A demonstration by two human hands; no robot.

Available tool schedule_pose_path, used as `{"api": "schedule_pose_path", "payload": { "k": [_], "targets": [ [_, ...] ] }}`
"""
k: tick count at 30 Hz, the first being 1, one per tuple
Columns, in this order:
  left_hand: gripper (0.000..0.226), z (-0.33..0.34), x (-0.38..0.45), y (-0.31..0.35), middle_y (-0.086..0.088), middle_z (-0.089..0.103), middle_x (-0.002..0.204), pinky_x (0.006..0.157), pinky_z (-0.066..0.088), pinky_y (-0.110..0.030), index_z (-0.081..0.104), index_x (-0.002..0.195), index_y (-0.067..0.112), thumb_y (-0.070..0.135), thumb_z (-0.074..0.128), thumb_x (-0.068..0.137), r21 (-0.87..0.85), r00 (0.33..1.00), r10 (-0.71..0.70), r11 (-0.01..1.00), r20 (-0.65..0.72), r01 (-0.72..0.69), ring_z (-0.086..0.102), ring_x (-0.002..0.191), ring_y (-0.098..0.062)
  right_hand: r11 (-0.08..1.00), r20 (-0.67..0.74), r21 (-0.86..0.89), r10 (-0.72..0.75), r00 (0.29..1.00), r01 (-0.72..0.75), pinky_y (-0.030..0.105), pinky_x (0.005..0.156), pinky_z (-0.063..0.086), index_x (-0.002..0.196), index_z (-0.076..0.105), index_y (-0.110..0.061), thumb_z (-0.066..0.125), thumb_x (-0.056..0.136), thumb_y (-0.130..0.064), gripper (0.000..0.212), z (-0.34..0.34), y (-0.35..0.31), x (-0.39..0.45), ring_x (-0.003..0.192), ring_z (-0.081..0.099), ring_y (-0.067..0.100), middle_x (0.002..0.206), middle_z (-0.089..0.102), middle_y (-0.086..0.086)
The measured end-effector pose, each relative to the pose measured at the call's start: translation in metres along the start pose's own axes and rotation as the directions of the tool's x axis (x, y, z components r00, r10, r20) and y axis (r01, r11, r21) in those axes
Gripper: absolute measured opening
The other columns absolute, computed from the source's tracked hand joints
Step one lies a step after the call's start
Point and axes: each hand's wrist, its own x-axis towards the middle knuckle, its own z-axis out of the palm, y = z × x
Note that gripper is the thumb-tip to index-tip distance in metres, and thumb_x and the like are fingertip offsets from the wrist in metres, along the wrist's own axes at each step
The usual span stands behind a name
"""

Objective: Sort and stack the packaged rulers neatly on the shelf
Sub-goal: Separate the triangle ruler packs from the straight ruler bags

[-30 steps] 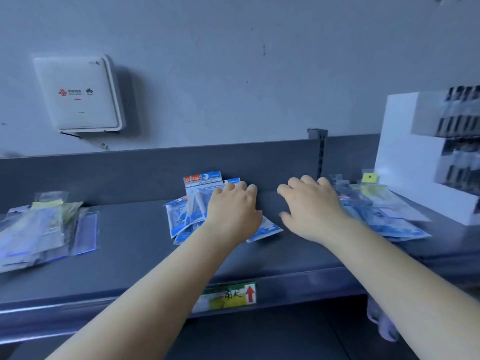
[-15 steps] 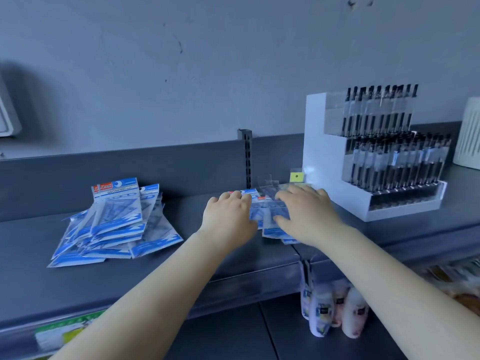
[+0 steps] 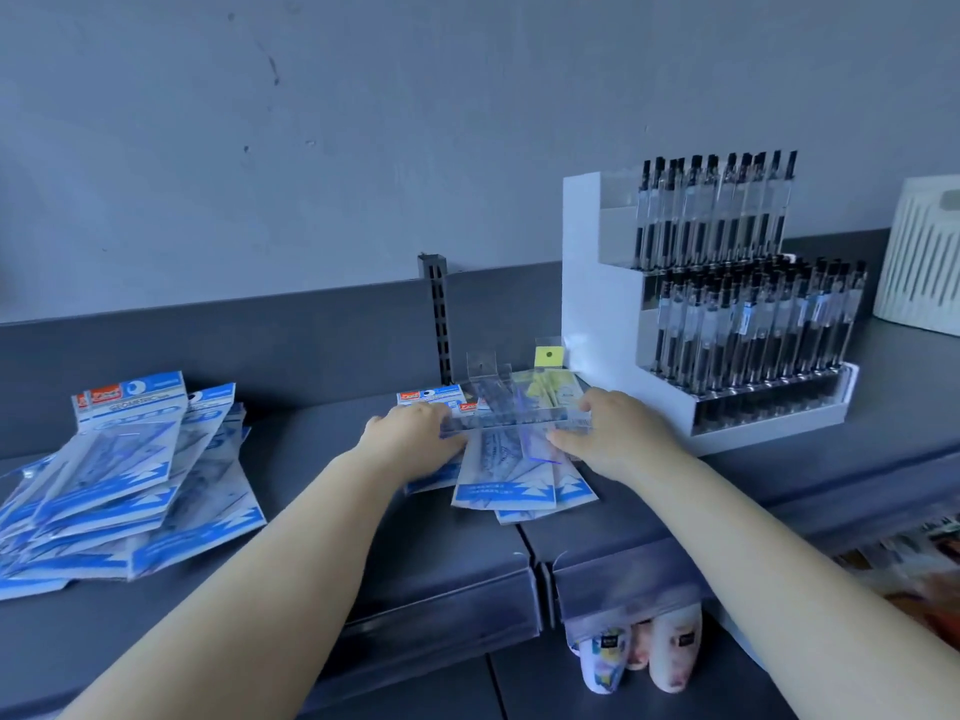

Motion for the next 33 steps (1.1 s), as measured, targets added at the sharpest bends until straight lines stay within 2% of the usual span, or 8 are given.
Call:
{"api": "schedule_pose_path", "payload": {
  "k": [4,6,10,15,19,24,27,33],
  "targets": [
    [0.048,-0.002,0.007,-0.009,0.005,0.056,0.127,0.098,0.031,-0.034,0.048,0.130,0.027,0.053,0.049,0.089,-0.038,0.999,0.006,0.999,-0.041,-0.007,0.047,0.121,-0.021,0.996,-0.021,0.064,0.065,0.998,-0.064,0.027,0.065,0.035,0.116,0.049,-0.004,0.061,0.084,-0.047,0.055,0.001,0.001,0.002,0.088,0.046,0.021,0.114,0.057,0.009],
    [0.049,-0.003,0.009,-0.010,0.007,0.060,0.111,0.093,0.032,-0.032,0.051,0.126,0.027,0.053,0.057,0.085,-0.092,0.999,-0.002,0.996,-0.034,-0.001,0.052,0.111,-0.018,0.990,-0.029,0.090,0.111,0.993,-0.108,0.029,0.057,0.032,0.111,0.050,-0.004,0.066,0.082,-0.042,0.050,0.002,0.002,0.003,0.083,0.044,0.021,0.102,0.055,0.008],
    [0.039,-0.005,0.012,-0.011,0.004,0.053,0.072,0.060,0.037,-0.025,0.056,0.100,0.017,0.041,0.073,0.075,-0.323,1.000,-0.004,0.947,-0.008,0.002,0.051,0.066,-0.016,0.975,-0.046,0.170,0.150,0.988,-0.140,0.026,0.047,0.030,0.089,0.050,-0.009,0.072,0.076,-0.034,0.036,0.005,0.004,0.006,0.078,0.051,0.023,0.081,0.053,0.001],
    [0.031,-0.010,0.010,-0.010,0.004,0.046,0.068,0.050,0.032,-0.020,0.053,0.090,0.014,0.030,0.076,0.076,-0.483,0.998,-0.007,0.875,-0.068,-0.027,0.042,0.057,-0.009,0.964,-0.105,0.244,0.135,0.985,-0.106,0.028,0.069,0.044,0.114,0.058,-0.002,0.058,0.090,-0.025,0.034,0.004,0.003,0.003,0.102,0.058,0.027,0.117,0.063,0.010],
    [0.011,-0.016,0.008,-0.010,-0.003,0.053,0.071,0.048,0.035,-0.022,0.054,0.087,0.015,0.015,0.065,0.085,-0.723,0.998,-0.057,0.689,0.003,0.042,0.045,0.054,-0.015,0.961,-0.198,0.263,0.146,0.969,-0.091,0.015,0.048,0.025,0.105,0.059,-0.009,0.049,0.094,-0.026,0.022,0.008,0.006,0.004,0.084,0.048,0.019,0.107,0.062,0.004],
    [0.017,-0.025,-0.004,-0.012,-0.005,0.053,0.070,0.044,0.033,-0.022,0.056,0.086,0.009,-0.005,0.048,0.087,-0.924,0.990,-0.108,0.363,0.086,0.120,0.047,0.048,-0.014,0.926,-0.286,0.376,0.139,0.948,-0.023,0.028,0.052,0.030,0.087,0.055,-0.005,0.049,0.095,-0.024,0.021,0.005,0.001,0.001,0.079,0.052,0.025,0.081,0.056,0.007],
    [0.023,-0.034,-0.013,-0.015,-0.005,0.055,0.074,0.039,0.034,-0.018,0.055,0.082,0.012,-0.007,0.044,0.088,-0.972,0.986,-0.140,0.202,0.088,0.115,0.051,0.053,-0.015,0.874,-0.356,0.481,0.118,0.927,0.073,0.018,0.052,0.031,0.087,0.053,-0.009,0.050,0.095,-0.025,0.018,-0.001,-0.005,-0.007,0.074,0.045,0.015,0.078,0.052,-0.001],
    [0.024,-0.046,-0.045,-0.041,-0.005,0.056,0.068,0.036,0.037,-0.016,0.050,0.083,0.014,-0.009,0.049,0.087,-0.996,0.987,-0.137,0.020,0.083,0.087,0.054,0.054,-0.015,0.768,-0.410,0.612,0.104,0.906,0.189,0.018,0.057,0.035,0.090,0.054,-0.010,0.052,0.094,-0.023,0.013,0.004,-0.041,-0.026,0.074,0.048,0.016,0.077,0.054,-0.003]
  ]
}}
